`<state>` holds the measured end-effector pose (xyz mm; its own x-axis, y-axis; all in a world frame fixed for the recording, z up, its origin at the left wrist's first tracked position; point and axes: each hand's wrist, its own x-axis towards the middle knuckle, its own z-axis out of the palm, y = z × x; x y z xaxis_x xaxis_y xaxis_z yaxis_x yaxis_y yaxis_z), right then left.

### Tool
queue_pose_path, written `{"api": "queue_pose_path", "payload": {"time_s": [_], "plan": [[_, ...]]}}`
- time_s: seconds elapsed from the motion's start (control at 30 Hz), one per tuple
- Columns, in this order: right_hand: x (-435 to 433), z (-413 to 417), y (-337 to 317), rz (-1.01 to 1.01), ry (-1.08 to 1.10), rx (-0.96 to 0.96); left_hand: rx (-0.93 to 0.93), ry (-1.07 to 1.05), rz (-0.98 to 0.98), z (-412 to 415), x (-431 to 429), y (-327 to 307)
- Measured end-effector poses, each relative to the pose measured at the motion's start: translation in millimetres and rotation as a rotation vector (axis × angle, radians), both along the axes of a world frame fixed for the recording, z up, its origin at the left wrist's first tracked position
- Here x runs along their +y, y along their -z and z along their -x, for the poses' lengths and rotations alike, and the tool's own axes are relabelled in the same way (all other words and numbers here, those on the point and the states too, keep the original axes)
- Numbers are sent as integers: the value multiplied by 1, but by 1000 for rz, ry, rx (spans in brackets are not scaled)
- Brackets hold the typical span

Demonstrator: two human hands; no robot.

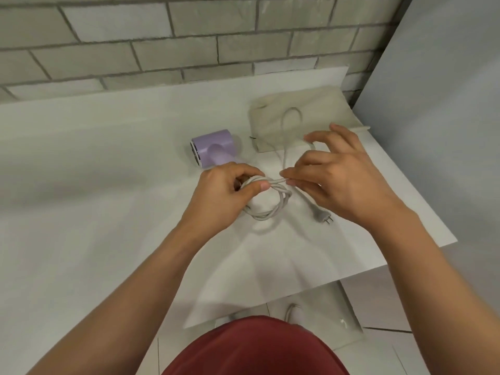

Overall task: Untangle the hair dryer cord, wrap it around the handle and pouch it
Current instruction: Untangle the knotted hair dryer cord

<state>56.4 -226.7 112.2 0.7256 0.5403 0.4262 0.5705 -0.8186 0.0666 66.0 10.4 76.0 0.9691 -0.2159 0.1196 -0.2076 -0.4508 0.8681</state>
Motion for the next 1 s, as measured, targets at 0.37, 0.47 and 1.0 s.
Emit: {"api": "queue_pose_path", "payload": {"time_s": [0.37,0.47,1.0], "plan": [[8,28,35,-655,195,244,243,-28,325,-11,-12,0],[9,33,45,-784,216,334,124,-47,217,-10,-13,2],[30,20,52,-934,267,591,97,180,93,-19,0,3]]}}
